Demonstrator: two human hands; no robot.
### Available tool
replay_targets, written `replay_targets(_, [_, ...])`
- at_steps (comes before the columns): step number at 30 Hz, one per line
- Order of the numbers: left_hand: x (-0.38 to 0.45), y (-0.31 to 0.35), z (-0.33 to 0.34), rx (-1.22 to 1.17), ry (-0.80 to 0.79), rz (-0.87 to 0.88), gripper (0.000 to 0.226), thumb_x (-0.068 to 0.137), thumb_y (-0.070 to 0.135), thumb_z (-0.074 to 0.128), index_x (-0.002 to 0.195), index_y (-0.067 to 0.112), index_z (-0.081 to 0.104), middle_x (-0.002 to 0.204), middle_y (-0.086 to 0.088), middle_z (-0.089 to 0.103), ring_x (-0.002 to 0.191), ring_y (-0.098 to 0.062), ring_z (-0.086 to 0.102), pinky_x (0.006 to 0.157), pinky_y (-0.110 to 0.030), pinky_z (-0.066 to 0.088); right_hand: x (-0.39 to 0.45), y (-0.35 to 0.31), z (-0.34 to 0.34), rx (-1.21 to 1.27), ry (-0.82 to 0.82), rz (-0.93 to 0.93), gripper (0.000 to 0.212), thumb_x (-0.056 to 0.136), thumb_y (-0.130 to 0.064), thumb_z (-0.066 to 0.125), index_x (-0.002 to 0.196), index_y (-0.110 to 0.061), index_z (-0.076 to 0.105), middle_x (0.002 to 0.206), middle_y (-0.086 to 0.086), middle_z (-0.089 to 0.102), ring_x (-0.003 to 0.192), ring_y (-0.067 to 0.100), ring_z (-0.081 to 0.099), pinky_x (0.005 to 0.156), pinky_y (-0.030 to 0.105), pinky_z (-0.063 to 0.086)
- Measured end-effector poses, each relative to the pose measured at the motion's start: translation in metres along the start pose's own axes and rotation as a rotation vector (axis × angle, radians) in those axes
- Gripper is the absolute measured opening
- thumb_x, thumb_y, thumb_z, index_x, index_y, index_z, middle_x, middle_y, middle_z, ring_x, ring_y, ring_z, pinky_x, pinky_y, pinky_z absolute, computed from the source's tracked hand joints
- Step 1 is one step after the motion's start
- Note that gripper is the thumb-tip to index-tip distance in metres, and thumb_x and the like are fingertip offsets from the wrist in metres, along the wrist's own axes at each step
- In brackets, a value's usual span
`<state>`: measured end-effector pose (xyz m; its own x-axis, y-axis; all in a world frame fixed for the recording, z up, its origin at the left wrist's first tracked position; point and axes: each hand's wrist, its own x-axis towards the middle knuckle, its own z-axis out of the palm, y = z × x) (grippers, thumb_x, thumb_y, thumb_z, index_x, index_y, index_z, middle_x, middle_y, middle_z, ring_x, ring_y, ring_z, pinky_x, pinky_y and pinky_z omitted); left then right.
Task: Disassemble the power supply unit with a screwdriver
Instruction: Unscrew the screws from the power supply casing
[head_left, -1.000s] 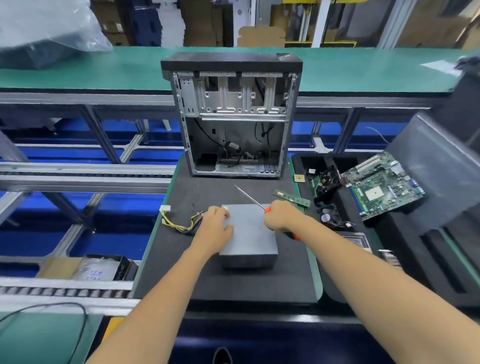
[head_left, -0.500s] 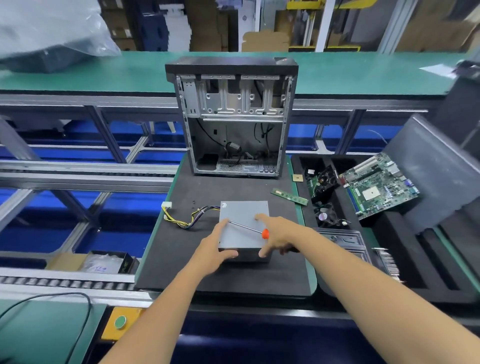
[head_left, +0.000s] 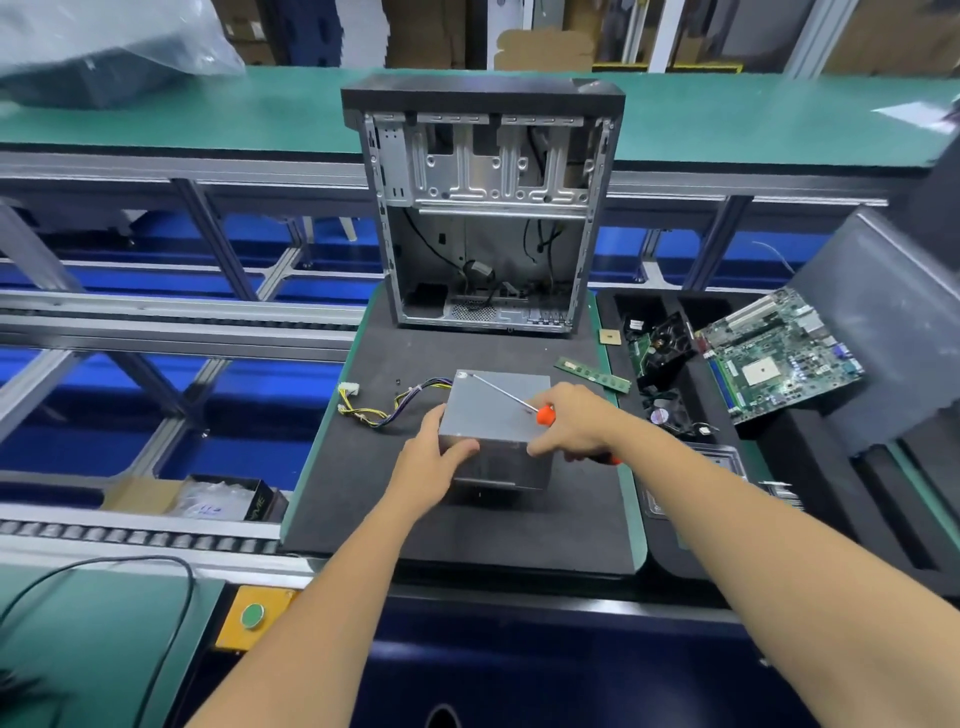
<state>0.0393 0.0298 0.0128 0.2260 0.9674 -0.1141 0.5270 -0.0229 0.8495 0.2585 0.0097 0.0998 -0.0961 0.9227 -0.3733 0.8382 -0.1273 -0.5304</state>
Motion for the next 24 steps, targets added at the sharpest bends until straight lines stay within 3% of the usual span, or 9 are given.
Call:
replay_targets(2, [0.006, 0.008, -0.004, 0.009, 0.044, -0.014, 0.044, 0.09, 0.037, 0.059, 0.131, 0.031, 0.046, 0.104, 0.014, 0.06, 0.1, -0.01, 0.048, 0.076, -0.023, 0.035, 0.002, -0.001, -0.003, 0.073, 0.038, -0.001, 0.03, 0.071, -0.017, 0.072, 0.071, -0.012, 0.043, 0.058, 0.006, 0.043, 0.042, 0.026, 0.057, 0.043, 0.023, 0.04])
replay_targets(4, [0.008, 0.013, -0.005, 0.017, 0.069, -0.014, 0.038, 0.094, 0.035, 0.053, 0.13, 0.027, 0.05, 0.111, 0.007, 0.063, 0.099, -0.01, 0.048, 0.08, -0.025, 0.034, 0.001, -0.001, -0.006, 0.115, 0.066, 0.022, 0.034, 0.073, -0.018, 0.074, 0.068, -0.012, 0.041, 0.06, 0.004, 0.049, 0.041, 0.025, 0.056, 0.044, 0.024, 0.041])
replay_targets(7, [0.006, 0.016, -0.004, -0.016, 0.072, 0.013, 0.034, 0.097, 0.031, 0.048, 0.13, 0.028, 0.052, 0.108, 0.01, 0.063, 0.102, -0.012, 0.054, 0.08, -0.026, 0.036, 0.001, 0.002, -0.01, 0.174, 0.067, 0.022, 0.039, 0.075, -0.019, 0.075, 0.066, -0.011, 0.038, 0.098, 0.007, 0.067, 0.041, 0.026, 0.053, 0.048, 0.029, 0.044])
replay_targets(10, [0.005, 0.018, -0.006, -0.061, 0.042, 0.037, 0.037, 0.094, 0.025, 0.053, 0.131, 0.029, 0.051, 0.106, 0.011, 0.066, 0.102, -0.011, 0.06, 0.081, -0.025, 0.041, 0.003, 0.006, -0.014, 0.247, 0.108, 0.003, 0.033, 0.078, -0.016, 0.073, 0.067, -0.006, 0.044, 0.129, -0.002, 0.061, 0.04, 0.025, 0.05, 0.048, 0.031, 0.046])
replay_targets(14, [0.009, 0.022, -0.007, -0.061, 0.061, 0.023, 0.04, 0.091, 0.022, 0.057, 0.13, 0.029, 0.052, 0.11, 0.009, 0.067, 0.103, -0.008, 0.06, 0.084, -0.026, 0.044, 0.007, 0.008, -0.018, 0.265, 0.144, -0.018, 0.027, 0.082, -0.018, 0.072, 0.069, -0.011, 0.049, 0.129, 0.001, 0.062, 0.037, 0.017, 0.055, 0.042, 0.025, 0.045])
replay_targets(19, [0.006, 0.012, -0.01, -0.072, -0.002, 0.03, 0.046, 0.085, 0.01, 0.062, 0.126, 0.028, 0.054, 0.109, 0.016, 0.067, 0.102, -0.001, 0.061, 0.092, -0.027, 0.048, 0.007, 0.01, -0.016, 0.273, 0.073, -0.001, 0.031, 0.074, -0.013, 0.079, 0.075, -0.009, 0.048, 0.119, 0.011, 0.064, 0.04, 0.022, 0.057, 0.042, 0.027, 0.045])
replay_targets(22, [-0.002, -0.002, -0.01, -0.031, -0.031, 0.032, 0.056, 0.083, 0.003, 0.063, 0.129, 0.033, 0.052, 0.105, 0.029, 0.064, 0.099, 0.012, 0.057, 0.087, -0.015, 0.042, 0.007, 0.005, -0.01, 0.172, -0.062, 0.024, 0.044, 0.07, -0.017, 0.084, 0.089, -0.012, 0.045, 0.115, 0.004, 0.058, 0.041, 0.02, 0.057, 0.041, 0.028, 0.046])
replay_targets(24, [-0.005, -0.01, -0.011, -0.007, -0.063, 0.024, 0.062, 0.082, -0.001, 0.062, 0.129, 0.038, 0.05, 0.1, 0.034, 0.063, 0.094, 0.014, 0.057, 0.079, -0.005, 0.039, 0.009, 0.0, -0.006, 0.027, -0.155, 0.055, 0.056, 0.067, -0.023, 0.086, 0.104, -0.01, 0.046, 0.11, 0.011, 0.058, 0.04, 0.016, 0.058, 0.04, 0.025, 0.045])
